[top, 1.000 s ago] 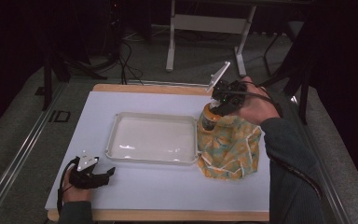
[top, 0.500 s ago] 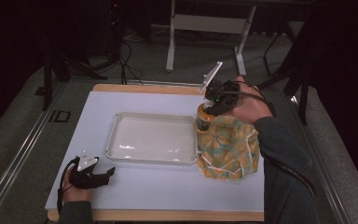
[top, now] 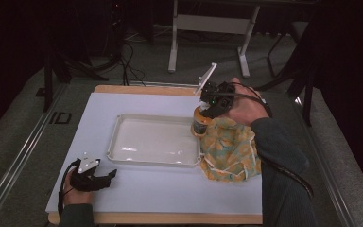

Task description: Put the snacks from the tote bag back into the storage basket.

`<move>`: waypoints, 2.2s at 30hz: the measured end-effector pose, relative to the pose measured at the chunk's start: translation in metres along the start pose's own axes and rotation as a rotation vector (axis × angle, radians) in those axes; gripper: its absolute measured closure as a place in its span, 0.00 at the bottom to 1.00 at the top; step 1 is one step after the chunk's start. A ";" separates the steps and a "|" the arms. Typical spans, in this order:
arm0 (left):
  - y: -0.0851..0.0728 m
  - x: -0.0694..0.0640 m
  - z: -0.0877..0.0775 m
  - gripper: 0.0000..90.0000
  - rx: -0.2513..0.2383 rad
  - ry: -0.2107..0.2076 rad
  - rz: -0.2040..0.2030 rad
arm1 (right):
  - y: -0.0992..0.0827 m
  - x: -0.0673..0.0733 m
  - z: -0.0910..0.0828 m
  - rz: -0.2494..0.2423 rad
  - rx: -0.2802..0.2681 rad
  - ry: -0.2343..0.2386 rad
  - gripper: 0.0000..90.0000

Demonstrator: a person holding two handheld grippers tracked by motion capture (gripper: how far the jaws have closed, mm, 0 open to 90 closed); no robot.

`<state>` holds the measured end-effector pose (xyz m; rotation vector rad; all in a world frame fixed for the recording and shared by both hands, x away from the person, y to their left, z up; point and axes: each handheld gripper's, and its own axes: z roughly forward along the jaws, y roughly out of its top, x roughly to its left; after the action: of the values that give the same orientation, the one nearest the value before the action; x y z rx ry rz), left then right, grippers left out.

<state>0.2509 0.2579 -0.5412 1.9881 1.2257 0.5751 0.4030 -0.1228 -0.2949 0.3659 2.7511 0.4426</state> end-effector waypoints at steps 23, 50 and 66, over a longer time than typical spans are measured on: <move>0.000 0.000 0.000 0.26 0.000 0.000 0.001 | 0.012 0.012 0.011 -0.032 0.009 0.034 0.65; 0.000 0.000 0.000 0.26 0.001 -0.001 0.004 | 0.014 0.027 0.033 -0.029 0.013 0.088 0.65; 0.000 0.000 0.000 0.26 0.001 -0.001 0.003 | 0.008 0.034 0.042 -0.037 0.002 0.118 0.65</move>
<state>0.2508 0.2577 -0.5410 1.9915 1.2230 0.5743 0.3883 -0.0948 -0.3392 0.2980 2.8677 0.4659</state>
